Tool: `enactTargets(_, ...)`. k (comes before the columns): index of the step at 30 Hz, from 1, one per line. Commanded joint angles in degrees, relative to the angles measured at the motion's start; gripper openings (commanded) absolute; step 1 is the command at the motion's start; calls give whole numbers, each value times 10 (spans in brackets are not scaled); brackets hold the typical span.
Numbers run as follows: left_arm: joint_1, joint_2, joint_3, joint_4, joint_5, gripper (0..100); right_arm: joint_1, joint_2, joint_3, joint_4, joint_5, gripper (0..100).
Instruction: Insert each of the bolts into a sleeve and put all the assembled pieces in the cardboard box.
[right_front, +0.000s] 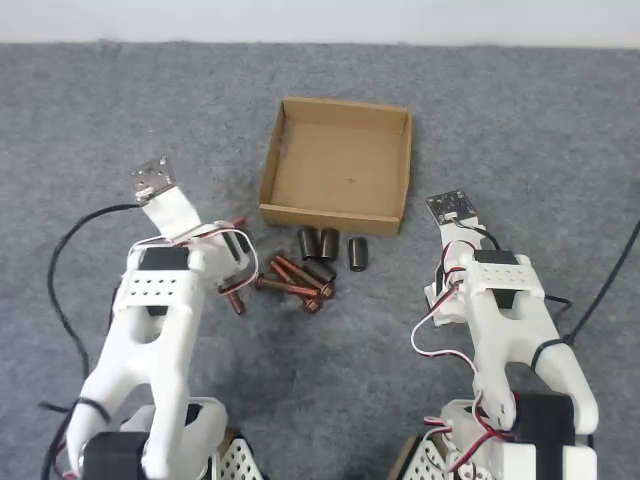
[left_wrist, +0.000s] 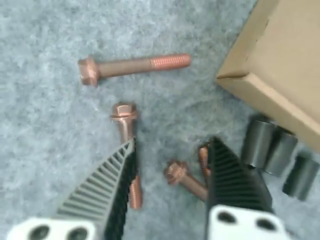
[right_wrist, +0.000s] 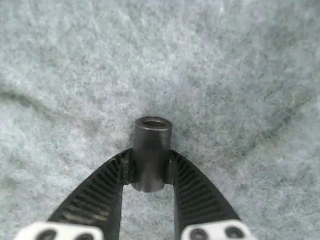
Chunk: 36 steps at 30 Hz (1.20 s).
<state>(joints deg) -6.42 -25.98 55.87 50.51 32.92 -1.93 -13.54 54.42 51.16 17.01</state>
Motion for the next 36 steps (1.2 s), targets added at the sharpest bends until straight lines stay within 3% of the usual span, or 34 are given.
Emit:
enactTargets(1, -20, 21, -15, -24, 6, 125, 2, 4, -21, -7, 10, 7)
enactTargets(10, -18, 127, -18, -95, 6, 130, 2, 4, -21, -7, 10, 7)
enactTargets(22, -21, 236, -91, -76, 7, 126, 2, 4, -21, -7, 10, 7)
enactTargets(26, -21, 247, -102, -75, 5, 35, 2, 4, -21, -7, 10, 7)
enactTargets(36, -20, 244, -108, -56, 4, 18, 2, 4, -21, -7, 10, 7)
